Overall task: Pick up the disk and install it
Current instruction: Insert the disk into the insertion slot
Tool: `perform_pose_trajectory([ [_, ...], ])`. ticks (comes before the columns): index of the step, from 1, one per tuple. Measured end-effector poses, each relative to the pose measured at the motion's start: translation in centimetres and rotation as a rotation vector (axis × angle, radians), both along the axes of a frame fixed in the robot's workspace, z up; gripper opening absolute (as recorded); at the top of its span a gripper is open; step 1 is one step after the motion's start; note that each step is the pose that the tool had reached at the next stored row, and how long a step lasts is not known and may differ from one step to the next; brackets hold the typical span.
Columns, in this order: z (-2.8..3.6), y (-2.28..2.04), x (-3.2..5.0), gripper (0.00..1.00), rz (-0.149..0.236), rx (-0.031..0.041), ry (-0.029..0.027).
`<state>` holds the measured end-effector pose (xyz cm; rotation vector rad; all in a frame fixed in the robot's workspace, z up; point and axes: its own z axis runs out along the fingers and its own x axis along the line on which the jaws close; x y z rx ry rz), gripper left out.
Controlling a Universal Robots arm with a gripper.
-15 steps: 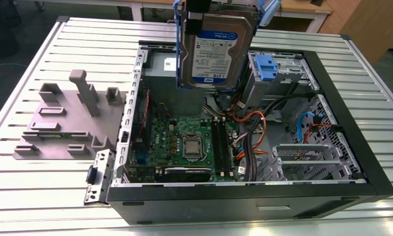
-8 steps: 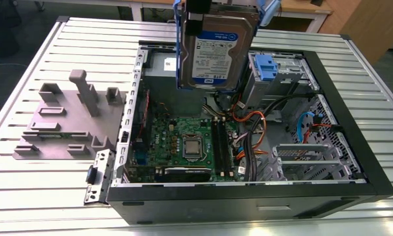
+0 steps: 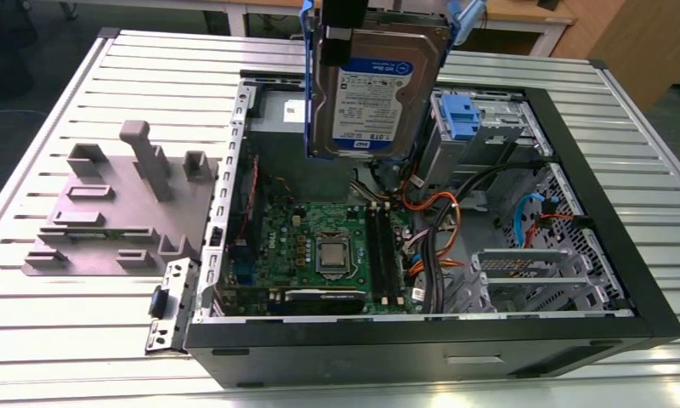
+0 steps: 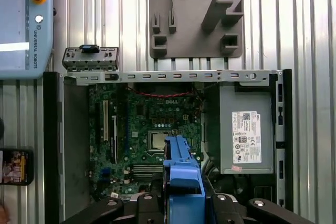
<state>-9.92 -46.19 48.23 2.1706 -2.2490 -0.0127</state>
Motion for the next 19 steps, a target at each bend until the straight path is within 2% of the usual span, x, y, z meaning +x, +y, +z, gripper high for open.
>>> perform_pose_trajectory([
  [3,0.00,-0.14,-0.01,0.37,0.000,0.0000,0.0000],
  [19,0.00,-0.28,0.00,0.37,0.000,-0.0001,0.0000],
])
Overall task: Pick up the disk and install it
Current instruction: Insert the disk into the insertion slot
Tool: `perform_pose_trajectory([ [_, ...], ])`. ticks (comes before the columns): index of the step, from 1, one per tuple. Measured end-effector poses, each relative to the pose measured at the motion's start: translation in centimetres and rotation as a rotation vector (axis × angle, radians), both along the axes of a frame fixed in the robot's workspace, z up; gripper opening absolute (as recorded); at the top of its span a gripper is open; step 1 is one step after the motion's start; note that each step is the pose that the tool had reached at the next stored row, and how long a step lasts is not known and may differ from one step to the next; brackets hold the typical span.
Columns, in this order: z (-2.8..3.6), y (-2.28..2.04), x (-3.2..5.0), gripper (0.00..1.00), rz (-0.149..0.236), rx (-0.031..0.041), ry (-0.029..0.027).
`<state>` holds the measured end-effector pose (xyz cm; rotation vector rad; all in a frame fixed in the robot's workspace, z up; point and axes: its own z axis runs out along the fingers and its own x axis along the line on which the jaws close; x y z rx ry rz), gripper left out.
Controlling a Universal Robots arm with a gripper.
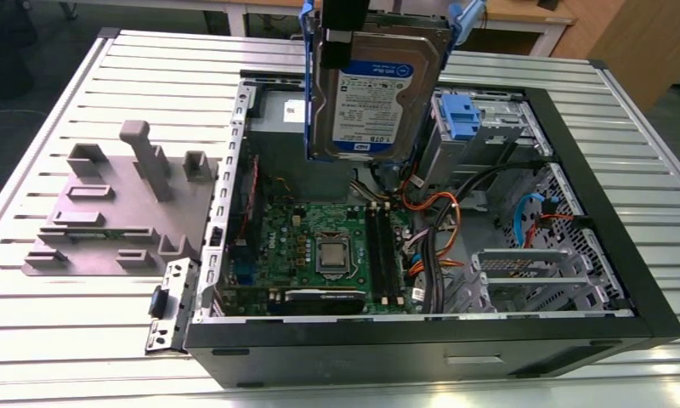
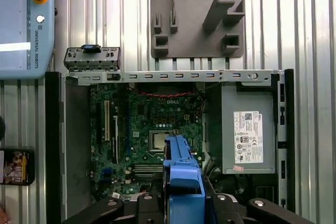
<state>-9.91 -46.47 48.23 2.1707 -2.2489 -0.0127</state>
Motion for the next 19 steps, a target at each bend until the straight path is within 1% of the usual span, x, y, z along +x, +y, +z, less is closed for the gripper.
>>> perform_pose_trajectory([
  [5,-0.01,-0.44,0.00,0.37,0.000,0.0000,0.0000],
  [19,-0.06,-2.38,0.00,0.37,0.000,0.0000,0.0000],
])
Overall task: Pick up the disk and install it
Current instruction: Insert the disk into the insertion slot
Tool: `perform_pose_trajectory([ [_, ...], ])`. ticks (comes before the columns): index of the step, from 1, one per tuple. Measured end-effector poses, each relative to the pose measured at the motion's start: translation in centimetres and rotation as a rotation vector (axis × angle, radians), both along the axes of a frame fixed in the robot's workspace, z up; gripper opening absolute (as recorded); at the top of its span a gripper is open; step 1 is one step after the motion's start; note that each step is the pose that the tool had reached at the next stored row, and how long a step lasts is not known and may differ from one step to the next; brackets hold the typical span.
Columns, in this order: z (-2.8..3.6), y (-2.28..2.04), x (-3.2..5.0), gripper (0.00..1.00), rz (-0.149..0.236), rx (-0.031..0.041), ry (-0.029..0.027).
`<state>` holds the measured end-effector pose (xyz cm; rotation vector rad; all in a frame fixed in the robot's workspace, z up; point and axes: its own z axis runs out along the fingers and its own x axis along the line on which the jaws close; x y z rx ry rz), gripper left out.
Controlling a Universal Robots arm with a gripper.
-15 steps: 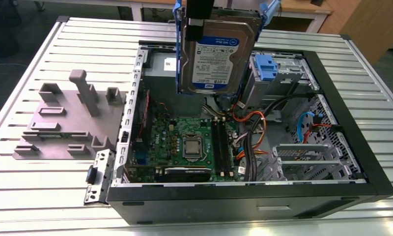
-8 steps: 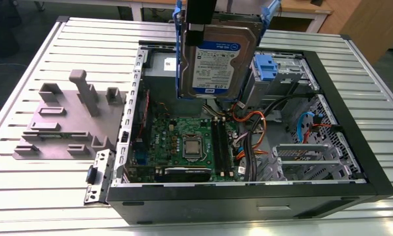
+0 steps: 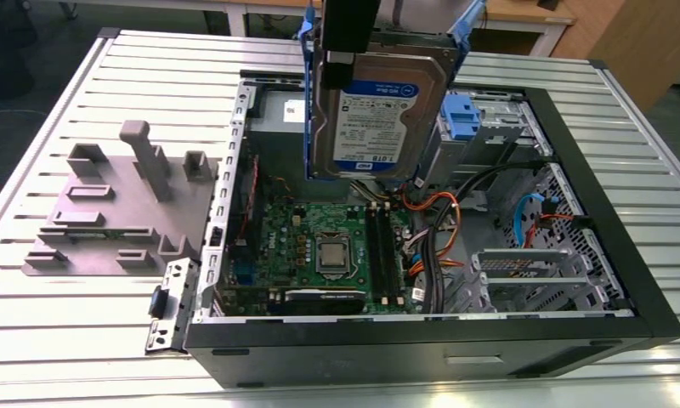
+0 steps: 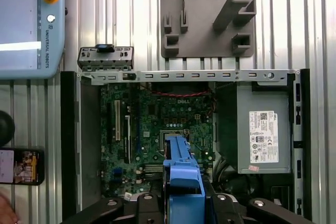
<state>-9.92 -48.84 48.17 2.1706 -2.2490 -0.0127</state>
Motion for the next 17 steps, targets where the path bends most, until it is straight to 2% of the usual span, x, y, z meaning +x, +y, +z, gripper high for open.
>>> perform_pose_trajectory([
  [13,-0.01,-1.66,0.00,0.37,0.000,0.0000,0.0001],
  [17,-0.01,-1.91,-0.01,0.37,0.000,0.0000,0.0001],
])
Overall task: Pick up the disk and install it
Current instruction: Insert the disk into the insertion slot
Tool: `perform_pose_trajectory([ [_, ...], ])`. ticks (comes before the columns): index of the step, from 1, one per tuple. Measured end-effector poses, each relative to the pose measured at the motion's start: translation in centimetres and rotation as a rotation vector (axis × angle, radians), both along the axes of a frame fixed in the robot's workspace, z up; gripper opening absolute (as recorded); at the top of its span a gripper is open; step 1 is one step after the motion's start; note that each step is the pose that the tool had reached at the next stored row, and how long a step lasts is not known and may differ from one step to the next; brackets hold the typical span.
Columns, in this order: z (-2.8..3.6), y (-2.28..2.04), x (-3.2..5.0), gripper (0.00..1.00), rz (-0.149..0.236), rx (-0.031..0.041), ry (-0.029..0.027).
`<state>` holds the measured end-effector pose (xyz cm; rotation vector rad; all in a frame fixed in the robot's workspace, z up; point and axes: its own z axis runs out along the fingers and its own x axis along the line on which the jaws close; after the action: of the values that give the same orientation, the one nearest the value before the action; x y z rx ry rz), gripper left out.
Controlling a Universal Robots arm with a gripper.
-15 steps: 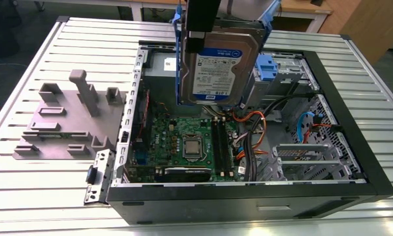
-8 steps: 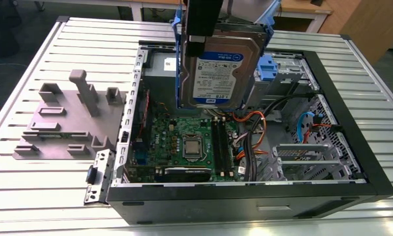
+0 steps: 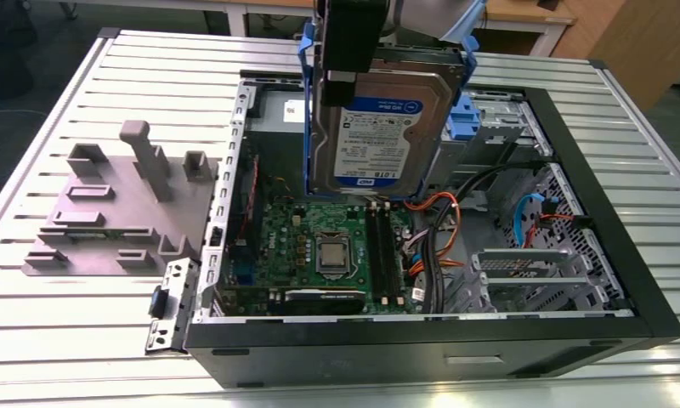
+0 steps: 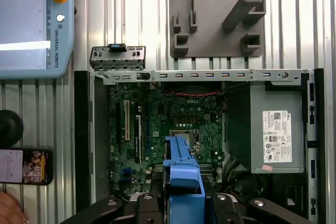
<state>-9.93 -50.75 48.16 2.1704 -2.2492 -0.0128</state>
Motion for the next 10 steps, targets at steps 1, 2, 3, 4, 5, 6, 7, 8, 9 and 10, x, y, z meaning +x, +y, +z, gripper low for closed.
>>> perform_pose_trajectory([
  [1,0.00,-0.02,0.01,0.37,0.000,-0.0001,0.0000],
  [2,0.00,-0.03,0.01,0.37,0.000,0.0000,0.0000],
  [3,0.00,-0.03,0.01,0.37,0.000,-0.0001,0.0000],
  [4,0.00,-0.04,0.01,0.37,0.000,0.0001,0.0000],
  [5,0.00,-0.04,0.01,0.37,0.000,0.0000,0.0000],
  [6,0.00,-0.04,0.01,0.37,0.000,0.0000,0.0000],
  [7,0.00,-0.05,0.01,0.37,0.000,0.0000,0.0000],
  [8,0.00,-0.06,0.01,0.37,0.000,0.0000,0.0000],
  [9,0.00,-0.06,0.01,0.37,0.000,0.0000,0.0000],
  [10,0.00,-0.06,0.01,0.37,0.000,0.0000,0.0000],
])
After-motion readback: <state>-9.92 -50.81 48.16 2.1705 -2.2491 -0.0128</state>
